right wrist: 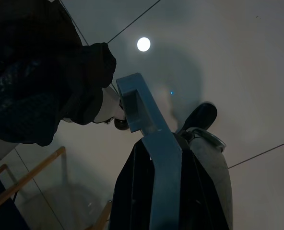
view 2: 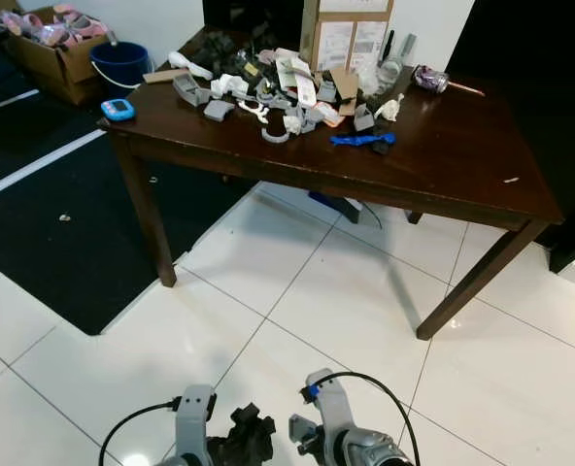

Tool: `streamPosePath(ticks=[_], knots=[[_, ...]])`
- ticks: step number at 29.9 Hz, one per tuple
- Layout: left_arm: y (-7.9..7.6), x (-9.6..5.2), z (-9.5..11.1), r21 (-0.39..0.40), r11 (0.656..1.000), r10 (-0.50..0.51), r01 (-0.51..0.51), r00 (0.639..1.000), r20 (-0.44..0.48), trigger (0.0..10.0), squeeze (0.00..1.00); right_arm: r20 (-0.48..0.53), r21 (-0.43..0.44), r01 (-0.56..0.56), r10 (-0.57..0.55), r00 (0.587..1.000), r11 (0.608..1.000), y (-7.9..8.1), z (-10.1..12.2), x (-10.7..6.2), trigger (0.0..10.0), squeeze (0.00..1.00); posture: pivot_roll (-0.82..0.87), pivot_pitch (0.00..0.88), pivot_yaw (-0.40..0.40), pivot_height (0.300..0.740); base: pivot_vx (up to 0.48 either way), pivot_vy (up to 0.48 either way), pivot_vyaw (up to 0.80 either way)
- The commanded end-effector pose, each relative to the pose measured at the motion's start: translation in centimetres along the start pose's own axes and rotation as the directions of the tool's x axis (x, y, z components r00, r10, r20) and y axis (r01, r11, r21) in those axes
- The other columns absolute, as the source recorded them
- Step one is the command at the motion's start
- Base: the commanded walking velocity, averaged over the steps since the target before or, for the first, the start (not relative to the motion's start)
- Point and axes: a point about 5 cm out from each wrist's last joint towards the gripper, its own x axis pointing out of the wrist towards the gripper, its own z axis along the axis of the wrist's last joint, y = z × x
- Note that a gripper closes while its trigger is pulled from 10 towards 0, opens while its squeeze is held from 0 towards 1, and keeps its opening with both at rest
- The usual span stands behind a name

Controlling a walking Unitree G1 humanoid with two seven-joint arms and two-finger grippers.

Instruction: Picking trash to rubbish bin

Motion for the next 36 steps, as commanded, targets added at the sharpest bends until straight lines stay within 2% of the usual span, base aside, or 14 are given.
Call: streamPosePath(ticks=[1, 36], knots=[[0.0, -0.13, -0.87, -0.009, 1.0, 0.004, -0.004, 0.999, -0.037, 10.0, 0.0, -0.02, 0.005, 0.002, -0.002, 1.0, 1.0, -0.09, -0.75, -0.13, 10.0, 0.0, 0.09, 0.1, -0.082, 0.74, 0.0, 0.0, 0.0], [-0.15, -0.04, -0.87, -0.007, 1.0, 0.002, -0.002, 0.999, -0.04, 10.0, 0.0, -0.048, -0.001, 0.004, -0.004, 0.999, 1.0, -0.11, -1.12, -0.16, 10.0, 0.0, 0.09, 0.104, -0.086, 0.74, 0.0, 0.0, -0.8]])
